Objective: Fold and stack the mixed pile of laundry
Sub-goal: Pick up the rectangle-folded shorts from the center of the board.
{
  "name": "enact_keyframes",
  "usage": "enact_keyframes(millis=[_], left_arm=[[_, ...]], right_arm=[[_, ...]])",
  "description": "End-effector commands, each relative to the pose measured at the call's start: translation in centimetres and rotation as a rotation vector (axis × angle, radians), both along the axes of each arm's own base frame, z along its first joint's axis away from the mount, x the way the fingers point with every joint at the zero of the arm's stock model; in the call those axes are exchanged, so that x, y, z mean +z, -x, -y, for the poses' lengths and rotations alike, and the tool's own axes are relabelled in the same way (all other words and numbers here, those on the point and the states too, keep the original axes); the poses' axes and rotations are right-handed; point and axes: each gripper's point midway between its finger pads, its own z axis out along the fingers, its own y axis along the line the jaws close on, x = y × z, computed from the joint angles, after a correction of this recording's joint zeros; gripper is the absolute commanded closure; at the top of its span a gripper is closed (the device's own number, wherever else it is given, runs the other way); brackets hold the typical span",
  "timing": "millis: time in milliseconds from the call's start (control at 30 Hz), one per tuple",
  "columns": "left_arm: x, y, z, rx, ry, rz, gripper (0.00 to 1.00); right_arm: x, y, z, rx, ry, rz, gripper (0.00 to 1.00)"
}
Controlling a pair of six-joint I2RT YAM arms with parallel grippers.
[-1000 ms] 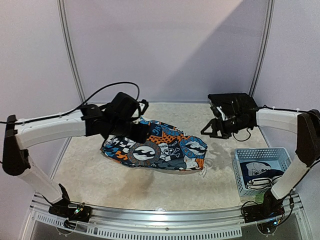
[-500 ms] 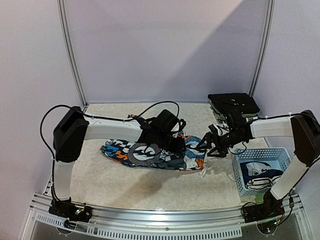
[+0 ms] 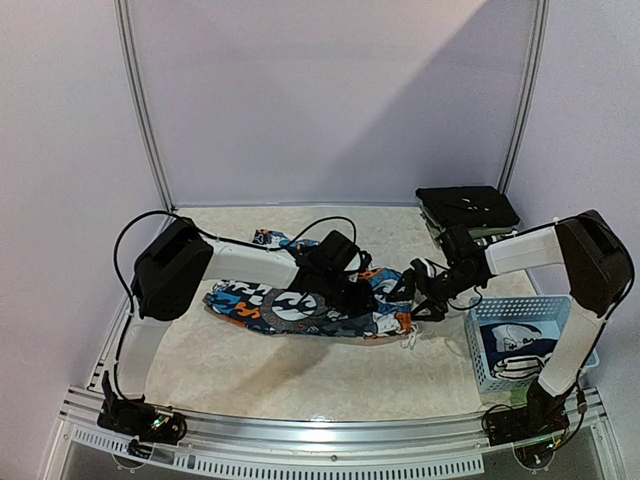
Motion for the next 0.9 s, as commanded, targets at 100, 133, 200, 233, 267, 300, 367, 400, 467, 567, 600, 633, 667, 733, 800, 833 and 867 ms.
enact_keyframes(millis=[100, 133, 200, 233, 267, 300, 367, 400, 467, 567, 600, 633, 667, 733, 800, 833, 867], left_arm=[[-4.5, -0.3, -2.4, 0.112, 0.060, -0.184, 0.65], [-4.4, -0.5, -2.2, 0.121, 0.100, -0.195, 0.65], [-4.7, -0.5, -2.3, 0.145, 0.141, -0.233, 0.66], [-5.0, -0.4, -2.5, 0.153, 0.143, -0.247, 0.67], [-5.2, -0.4, -2.6, 0.156, 0.141, -0.254, 0.67], [-5.4, -0.4, -2.8, 0.160, 0.135, -0.258, 0.67], [-5.7, -0.3, -3.1, 0.168, 0.122, -0.265, 0.67], [-5.8, -0.4, -3.2, 0.172, 0.119, -0.269, 0.68], [-6.0, -0.3, -3.2, 0.174, 0.122, -0.282, 0.68], [-6.2, -0.2, -3.3, 0.180, 0.116, -0.291, 0.68], [-6.2, -0.3, -3.4, 0.185, 0.114, -0.293, 0.68], [-6.3, -0.4, -3.5, 0.190, 0.113, -0.297, 0.68], [-6.3, -0.4, -3.6, 0.196, 0.113, -0.300, 0.68], [-6.3, -0.6, -3.7, 0.208, 0.118, -0.308, 0.68], [-6.2, -0.7, -3.4, 0.210, 0.137, -0.317, 0.68], [-6.3, -0.7, -3.3, 0.211, 0.141, -0.323, 0.68], [-6.4, -0.7, -3.3, 0.214, 0.144, -0.329, 0.68]], right_arm=[[-5.1, 0.4, 0.3, -0.002, 0.044, -0.047, 0.05], [-5.2, 0.3, 0.2, 0.000, 0.036, -0.038, 0.06], [-5.2, 0.3, 0.3, -0.003, 0.031, -0.030, 0.06], [-5.3, 0.4, 0.5, -0.006, 0.040, -0.030, 0.06], [-5.2, 0.4, 0.9, -0.013, 0.055, -0.030, 0.06], [-5.1, 0.6, 1.4, -0.017, 0.076, -0.035, 0.06], [-4.3, 1.0, 2.4, -0.034, 0.096, -0.058, 0.06], [-4.3, 1.3, 2.9, -0.042, 0.117, -0.080, 0.05], [-4.3, 1.6, 3.6, -0.057, 0.141, -0.101, 0.03], [-5.5, 2.8, 3.5, -0.089, 0.128, -0.176, 0.02], [-5.5, 3.3, 3.4, -0.099, 0.127, -0.211, 0.02], [-5.4, 3.5, 3.2, -0.101, 0.120, -0.234, 0.01], [-5.2, 3.7, 3.1, -0.102, 0.119, -0.249, 0.01], [-5.5, 3.8, 3.3, -0.115, 0.133, -0.262, 0.01], [-6.5, 3.9, 3.7, -0.135, 0.151, -0.265, 0.01], [-7.0, 3.9, 3.7, -0.149, 0.148, -0.270, 0.01], [-7.3, 3.8, 3.5, -0.161, 0.146, -0.270, 0.01]])
